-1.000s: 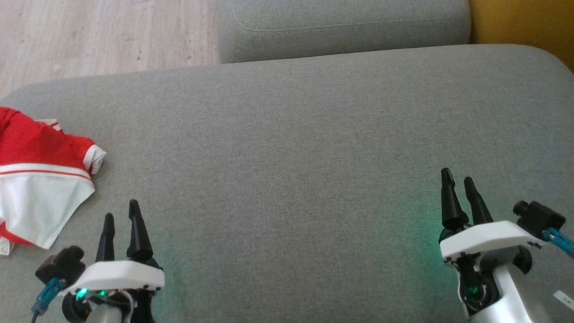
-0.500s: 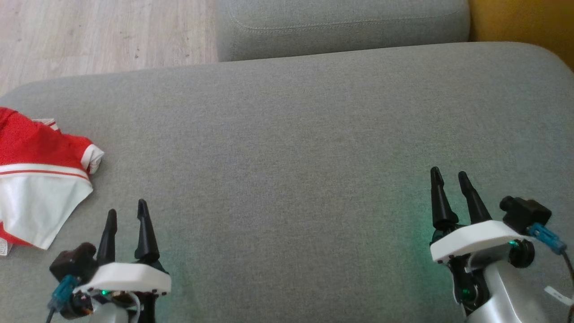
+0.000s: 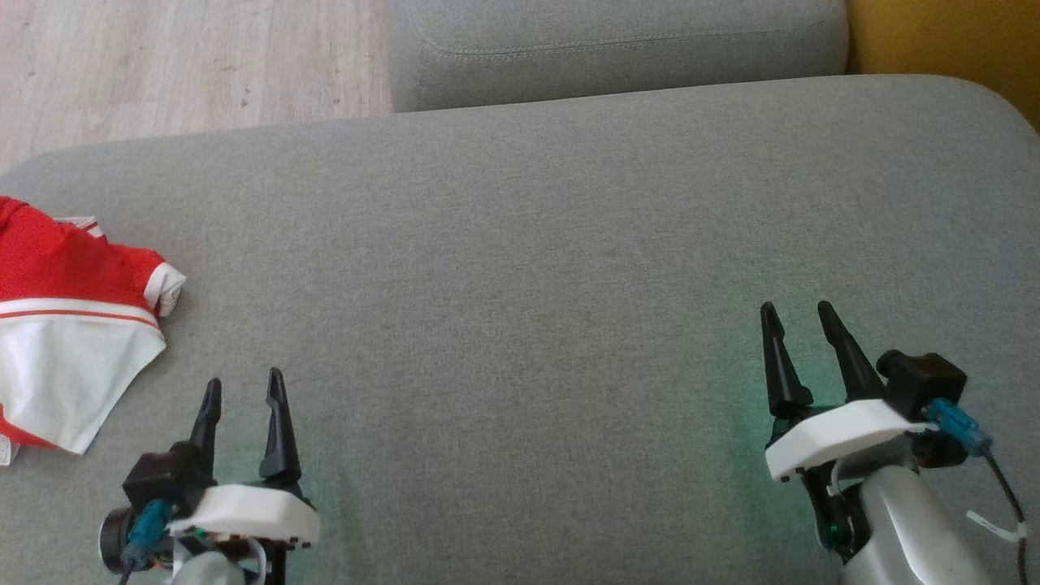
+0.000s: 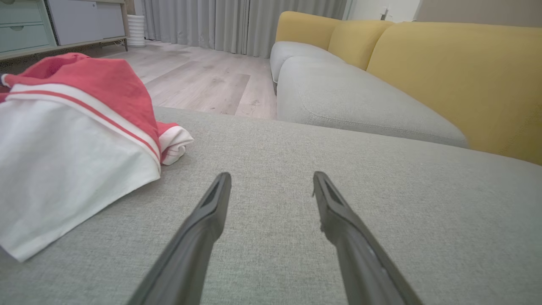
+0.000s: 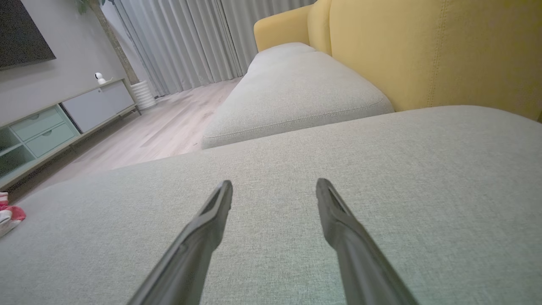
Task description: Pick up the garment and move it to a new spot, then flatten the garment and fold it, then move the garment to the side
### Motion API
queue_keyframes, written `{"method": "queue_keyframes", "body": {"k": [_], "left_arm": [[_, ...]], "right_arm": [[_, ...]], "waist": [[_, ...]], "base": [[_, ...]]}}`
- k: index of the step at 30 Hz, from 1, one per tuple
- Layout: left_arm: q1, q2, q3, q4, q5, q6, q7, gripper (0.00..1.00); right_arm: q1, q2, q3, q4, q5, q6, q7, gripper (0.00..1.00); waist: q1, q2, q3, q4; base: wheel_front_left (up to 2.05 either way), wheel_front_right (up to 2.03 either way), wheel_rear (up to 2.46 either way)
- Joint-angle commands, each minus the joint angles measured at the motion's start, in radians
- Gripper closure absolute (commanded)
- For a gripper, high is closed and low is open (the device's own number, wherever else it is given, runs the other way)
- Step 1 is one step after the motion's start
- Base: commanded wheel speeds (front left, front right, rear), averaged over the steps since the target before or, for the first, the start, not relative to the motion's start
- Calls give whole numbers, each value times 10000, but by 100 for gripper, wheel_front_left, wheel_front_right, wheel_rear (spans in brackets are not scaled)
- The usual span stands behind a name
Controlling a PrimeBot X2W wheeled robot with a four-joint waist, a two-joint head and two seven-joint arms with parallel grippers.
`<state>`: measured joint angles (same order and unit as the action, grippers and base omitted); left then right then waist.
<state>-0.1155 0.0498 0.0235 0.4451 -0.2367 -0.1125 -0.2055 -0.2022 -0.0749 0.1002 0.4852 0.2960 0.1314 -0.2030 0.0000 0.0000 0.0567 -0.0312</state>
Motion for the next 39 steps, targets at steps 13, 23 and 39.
{"method": "queue_keyframes", "body": {"k": [13,23,39], "left_arm": [[-280,39,283,25,1732,215,-527,0],[-257,21,332,71,1825,284,-563,0],[-343,8,329,-30,1649,306,-563,0]], "right_arm": [[-584,18,381,84,-1918,-7,-552,0],[-571,62,428,245,-1987,-7,-588,0],[-588,23,343,226,-1990,-7,-588,0]], "waist": [[0,0,99,-89],[0,0,99,-84],[0,0,222,340]], "base": [[0,0,0],[0,0,0],[0,0,0]]}}
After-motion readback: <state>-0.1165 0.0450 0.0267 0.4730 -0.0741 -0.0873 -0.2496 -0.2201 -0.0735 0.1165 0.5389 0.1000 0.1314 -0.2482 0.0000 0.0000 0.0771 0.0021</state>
